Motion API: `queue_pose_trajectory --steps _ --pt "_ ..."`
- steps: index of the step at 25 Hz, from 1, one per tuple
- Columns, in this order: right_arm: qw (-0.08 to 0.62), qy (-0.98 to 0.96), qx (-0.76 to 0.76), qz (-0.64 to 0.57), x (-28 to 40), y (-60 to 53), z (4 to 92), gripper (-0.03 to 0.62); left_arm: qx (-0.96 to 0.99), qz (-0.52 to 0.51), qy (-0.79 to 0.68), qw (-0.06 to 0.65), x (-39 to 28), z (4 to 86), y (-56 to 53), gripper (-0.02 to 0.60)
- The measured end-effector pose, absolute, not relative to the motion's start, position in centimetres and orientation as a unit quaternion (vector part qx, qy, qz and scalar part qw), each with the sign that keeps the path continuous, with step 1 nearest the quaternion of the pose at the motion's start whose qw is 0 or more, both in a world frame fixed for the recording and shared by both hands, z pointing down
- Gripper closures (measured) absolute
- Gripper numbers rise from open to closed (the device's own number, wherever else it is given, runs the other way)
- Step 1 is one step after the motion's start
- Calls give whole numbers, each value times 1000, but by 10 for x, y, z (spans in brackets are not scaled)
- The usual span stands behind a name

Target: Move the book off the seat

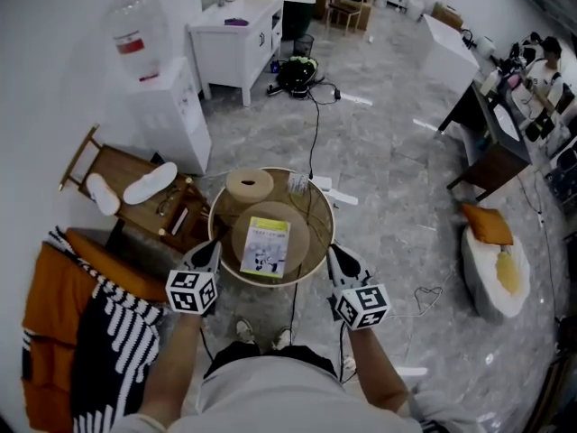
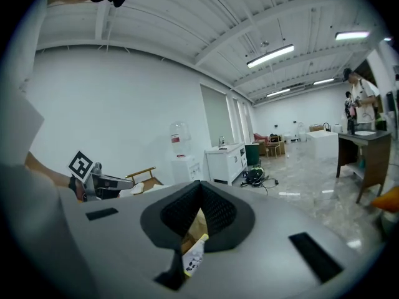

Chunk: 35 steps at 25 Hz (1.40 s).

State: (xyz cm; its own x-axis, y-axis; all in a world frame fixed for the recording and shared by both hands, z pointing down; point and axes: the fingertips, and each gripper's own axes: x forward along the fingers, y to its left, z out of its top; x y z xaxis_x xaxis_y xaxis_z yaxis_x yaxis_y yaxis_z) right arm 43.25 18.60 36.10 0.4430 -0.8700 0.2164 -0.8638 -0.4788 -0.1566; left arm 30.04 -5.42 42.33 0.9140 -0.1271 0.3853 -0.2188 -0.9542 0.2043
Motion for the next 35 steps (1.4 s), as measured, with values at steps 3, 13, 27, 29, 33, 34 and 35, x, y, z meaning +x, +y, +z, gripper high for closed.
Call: queue_pose_trajectory --steps 3,13,27,29,33,34,35 --pt "20 508 -853 -118 437 192 343 572 976 161 -94 111 300 394 -56 565" --pt "19 495 -864 -88 455 227 302 572 990 76 -101 60 270 301 -59 566" --pt "8 431 -901 -56 453 304 252 572 987 -8 -153 51 209 243 -65 565" --pt "27 406 -913 -41 455 305 244 572 983 -19 -174 59 198 243 -68 565" --pt "49 370 -928 -23 459 304 235 572 982 -22 -178 55 192 243 -73 565" --pt "48 367 -928 -23 458 303 235 572 983 -23 -176 54 193 242 -74 565" --pt "47 368 -928 -24 456 303 235 572 983 -26 -175 53 194 240 -74 565"
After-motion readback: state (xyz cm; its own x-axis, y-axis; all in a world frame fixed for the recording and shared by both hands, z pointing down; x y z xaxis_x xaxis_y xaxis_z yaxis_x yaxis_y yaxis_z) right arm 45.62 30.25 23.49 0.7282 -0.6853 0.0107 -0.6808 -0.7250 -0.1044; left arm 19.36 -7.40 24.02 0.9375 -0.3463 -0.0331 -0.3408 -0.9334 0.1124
